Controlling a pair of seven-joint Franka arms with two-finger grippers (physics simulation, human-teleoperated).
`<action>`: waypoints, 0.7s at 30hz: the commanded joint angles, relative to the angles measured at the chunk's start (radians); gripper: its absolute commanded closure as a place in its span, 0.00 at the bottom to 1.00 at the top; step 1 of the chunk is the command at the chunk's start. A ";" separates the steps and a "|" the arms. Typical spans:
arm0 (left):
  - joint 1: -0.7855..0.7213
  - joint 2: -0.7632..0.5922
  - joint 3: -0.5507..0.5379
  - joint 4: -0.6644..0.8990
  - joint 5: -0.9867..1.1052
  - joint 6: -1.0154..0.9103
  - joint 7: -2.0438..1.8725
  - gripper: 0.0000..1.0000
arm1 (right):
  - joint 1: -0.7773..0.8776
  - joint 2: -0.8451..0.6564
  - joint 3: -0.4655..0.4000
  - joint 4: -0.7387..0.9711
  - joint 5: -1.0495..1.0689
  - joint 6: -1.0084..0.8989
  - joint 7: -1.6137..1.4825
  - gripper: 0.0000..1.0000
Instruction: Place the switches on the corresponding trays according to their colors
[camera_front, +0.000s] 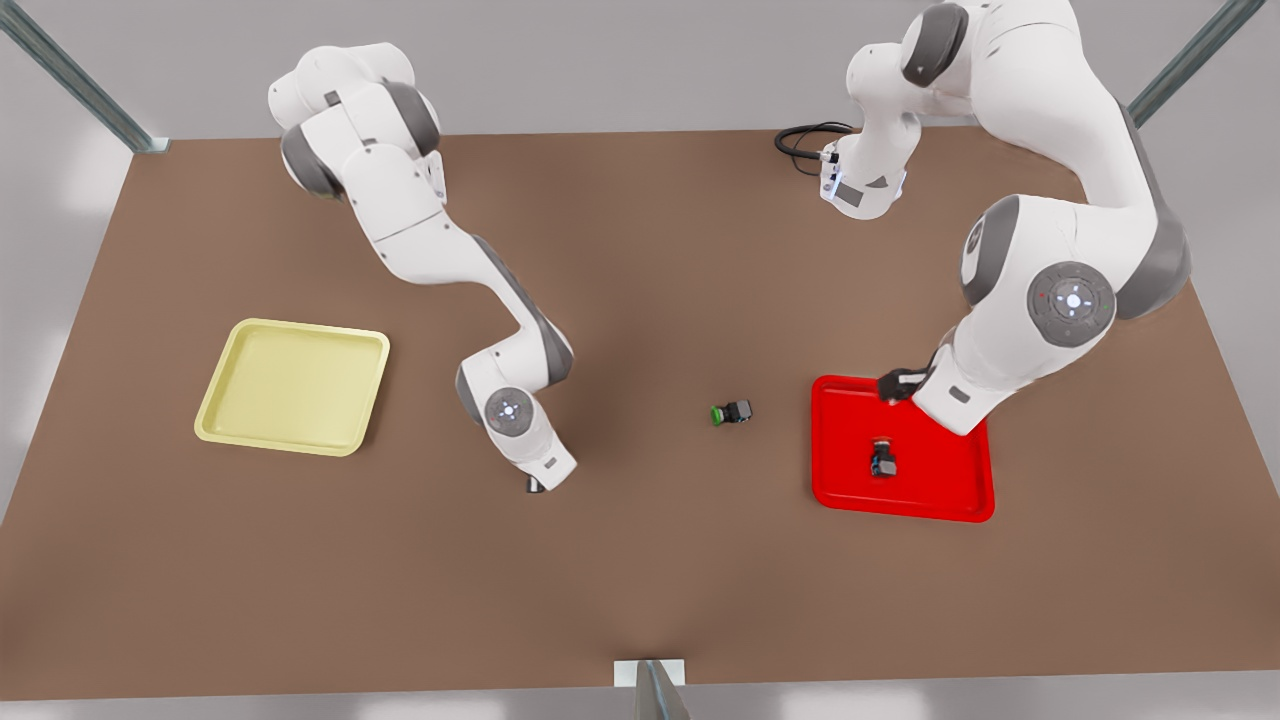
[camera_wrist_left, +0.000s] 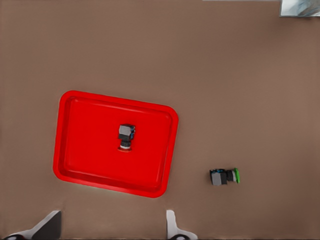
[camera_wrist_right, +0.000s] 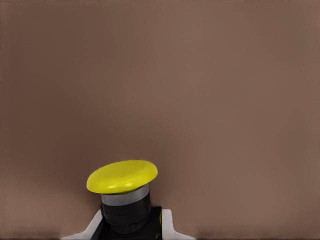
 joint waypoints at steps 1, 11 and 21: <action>0.000 -0.133 0.004 -0.128 -0.041 -0.032 0.130 0.00 | -0.010 -0.019 0.000 0.001 -0.002 -0.065 0.020 0.55; 0.054 -0.230 0.016 -0.231 -0.047 -0.012 0.130 0.00 | -0.353 -0.332 -0.012 -0.321 -0.165 -0.133 -0.060 0.55; 0.054 -0.195 0.016 -0.233 -0.047 -0.012 0.130 0.00 | -0.462 -0.395 -0.198 -0.640 -0.177 0.159 -0.451 0.55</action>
